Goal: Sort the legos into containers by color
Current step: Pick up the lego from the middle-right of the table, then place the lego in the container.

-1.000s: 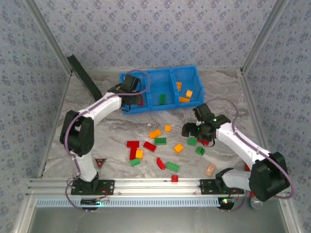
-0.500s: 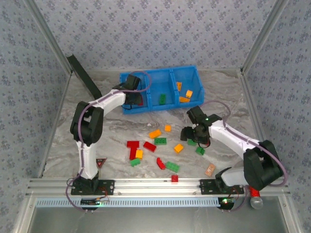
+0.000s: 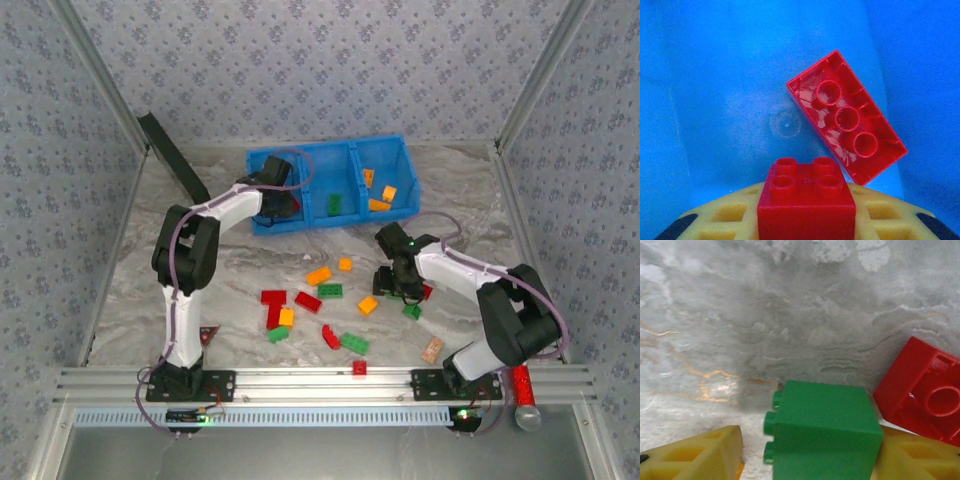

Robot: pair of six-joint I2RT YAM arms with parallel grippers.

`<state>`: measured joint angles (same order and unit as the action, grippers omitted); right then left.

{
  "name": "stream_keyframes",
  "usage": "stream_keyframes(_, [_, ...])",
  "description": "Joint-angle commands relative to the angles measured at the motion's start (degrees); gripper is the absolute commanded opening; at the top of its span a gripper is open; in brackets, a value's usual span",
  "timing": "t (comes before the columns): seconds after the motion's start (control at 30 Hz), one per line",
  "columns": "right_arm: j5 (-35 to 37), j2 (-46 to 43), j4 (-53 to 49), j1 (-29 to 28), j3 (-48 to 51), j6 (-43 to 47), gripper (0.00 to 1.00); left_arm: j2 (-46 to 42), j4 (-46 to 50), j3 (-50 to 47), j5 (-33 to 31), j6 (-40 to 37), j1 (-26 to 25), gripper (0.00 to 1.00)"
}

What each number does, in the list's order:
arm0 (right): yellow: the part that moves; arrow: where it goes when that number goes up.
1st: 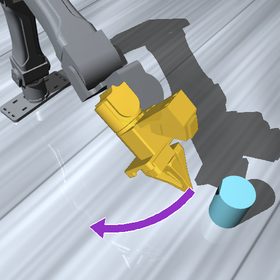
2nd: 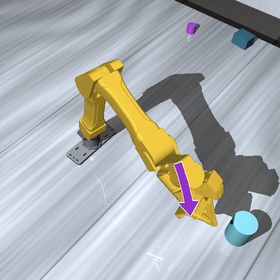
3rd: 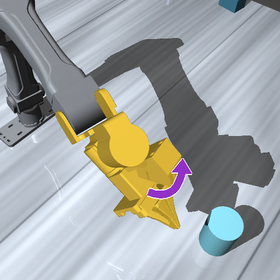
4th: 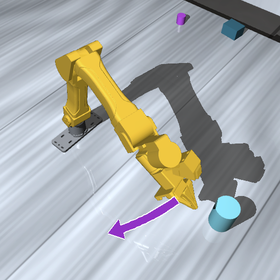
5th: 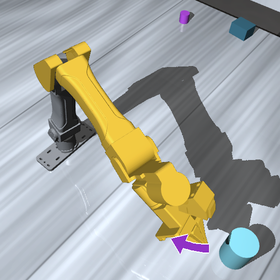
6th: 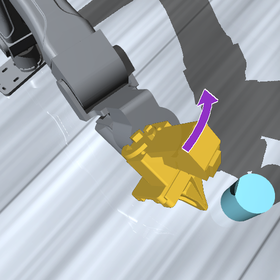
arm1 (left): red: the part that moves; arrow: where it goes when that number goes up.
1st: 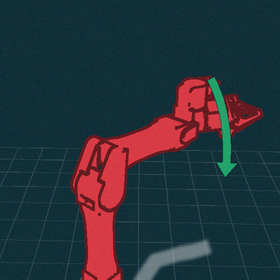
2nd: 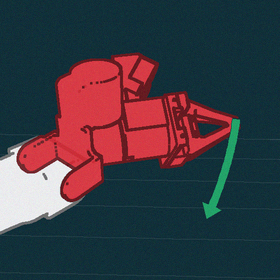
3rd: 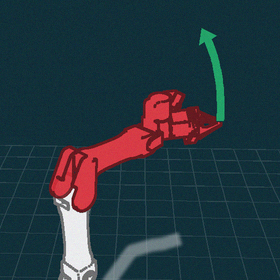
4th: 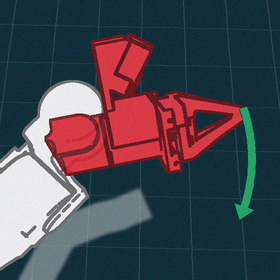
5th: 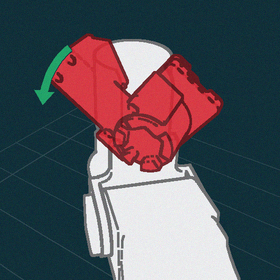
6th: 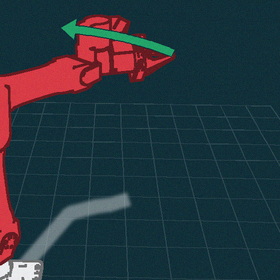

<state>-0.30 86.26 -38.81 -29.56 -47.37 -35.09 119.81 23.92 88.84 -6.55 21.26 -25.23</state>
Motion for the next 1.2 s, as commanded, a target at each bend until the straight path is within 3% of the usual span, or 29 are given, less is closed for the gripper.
stream_keyframes(0.0, [2.35, 0.63, -0.66, -0.08, -0.26, -0.48, 0.57, 0.40, 0.44, 1.67, 1.57, 0.72, 0.10, 0.39])
stream_keyframes(0.27, [2.49, 0.07, -1.31, -0.09, -2.43, 1.73, 0.40, -5.32, -0.32, 1.37, 2.60, -0.57, 0.01, 0.56])
stream_keyframes(0.6, [3.33, 0.59, -7.12, -0.16, -15.29, 8.76, 0.35, -17.75, 2.52, 1.57, 2.80, -3.79, -1.44, 0.66])
stream_keyframes(0.9, [6.11, 7.38, -7.13, -0.83, -36.01, 18.18, 0.35, -34.25, 9.93, -14.26, -4.20, -0.36, -5.18, 0.71])
stream_keyframes(1.17, [6.49, 21.72, -5.74, -2.66, -55.56, 26.19, 0.35, -43.26, 13.25, -28.46, -3.39, 6.18, -10.30, 0.74])
